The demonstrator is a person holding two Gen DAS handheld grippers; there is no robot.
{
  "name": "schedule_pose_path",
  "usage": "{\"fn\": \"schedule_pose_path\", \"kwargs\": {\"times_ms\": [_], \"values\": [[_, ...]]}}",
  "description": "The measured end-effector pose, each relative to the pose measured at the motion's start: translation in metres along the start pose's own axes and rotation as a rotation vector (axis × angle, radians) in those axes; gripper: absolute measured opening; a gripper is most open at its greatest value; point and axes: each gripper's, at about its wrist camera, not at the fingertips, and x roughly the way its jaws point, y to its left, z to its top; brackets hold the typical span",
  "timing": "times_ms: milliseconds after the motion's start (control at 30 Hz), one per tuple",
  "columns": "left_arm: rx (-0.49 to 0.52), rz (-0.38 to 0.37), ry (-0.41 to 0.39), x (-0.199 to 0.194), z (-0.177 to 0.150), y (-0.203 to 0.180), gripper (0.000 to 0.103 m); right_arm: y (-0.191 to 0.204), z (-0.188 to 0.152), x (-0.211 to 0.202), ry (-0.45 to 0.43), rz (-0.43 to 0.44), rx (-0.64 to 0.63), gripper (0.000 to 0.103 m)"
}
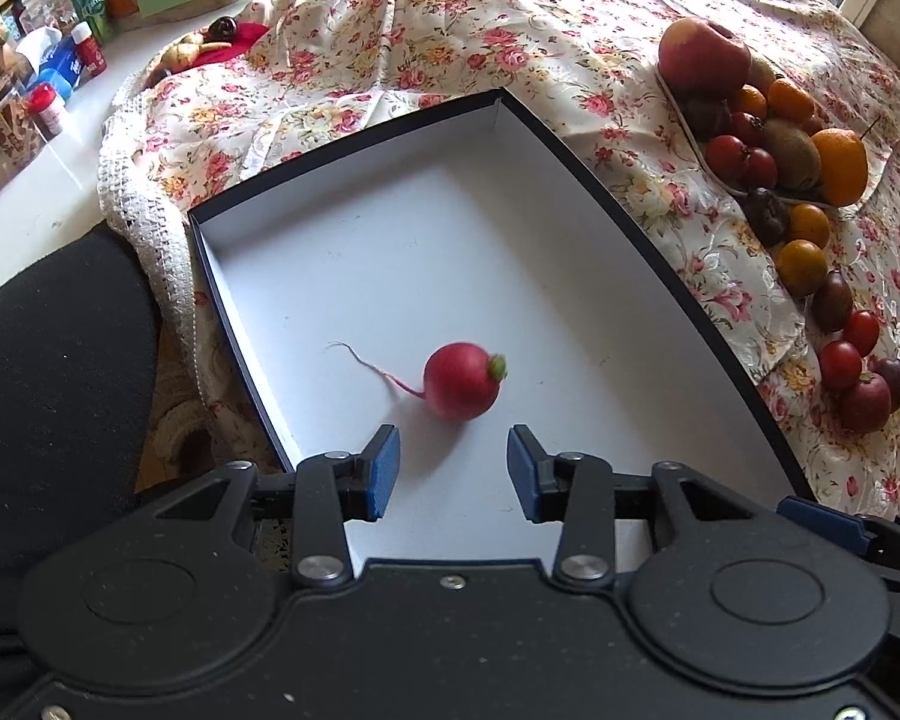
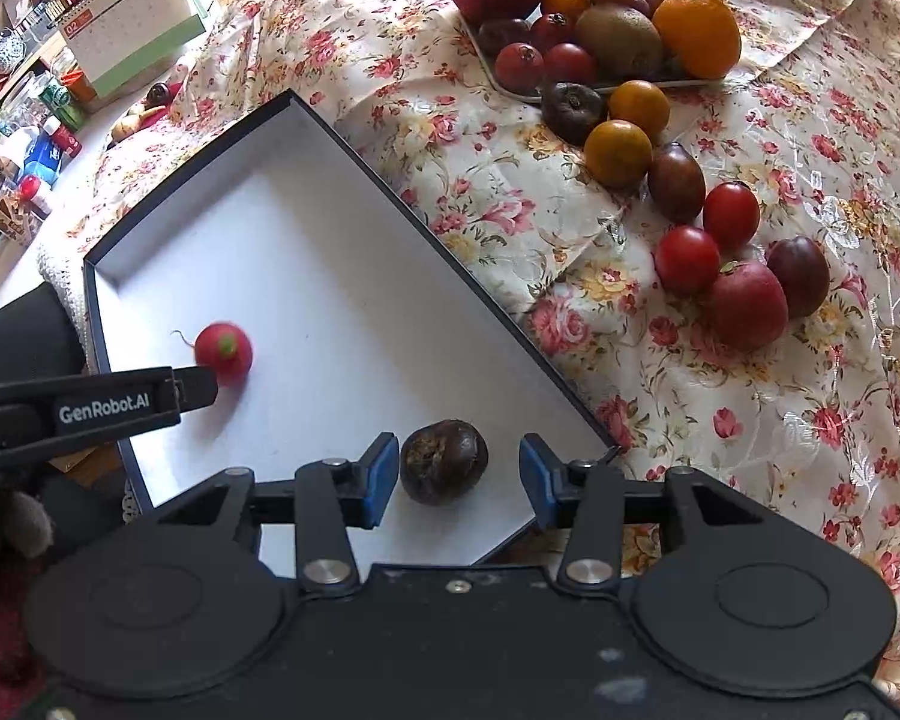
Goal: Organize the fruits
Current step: 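Move the open right gripper from the box back to the fruit row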
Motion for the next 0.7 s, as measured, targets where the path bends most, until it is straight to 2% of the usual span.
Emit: {"fn": "schedule_pose_path", "kwargs": {"times_ms": [700], "values": [[0.008, -0.001, 0.004, -0.0004, -0.0031, -0.0004, 0.049, -0.0029, 0.0021, -0.0100, -0.006, 0.000, -0.003, 0.047]]}}
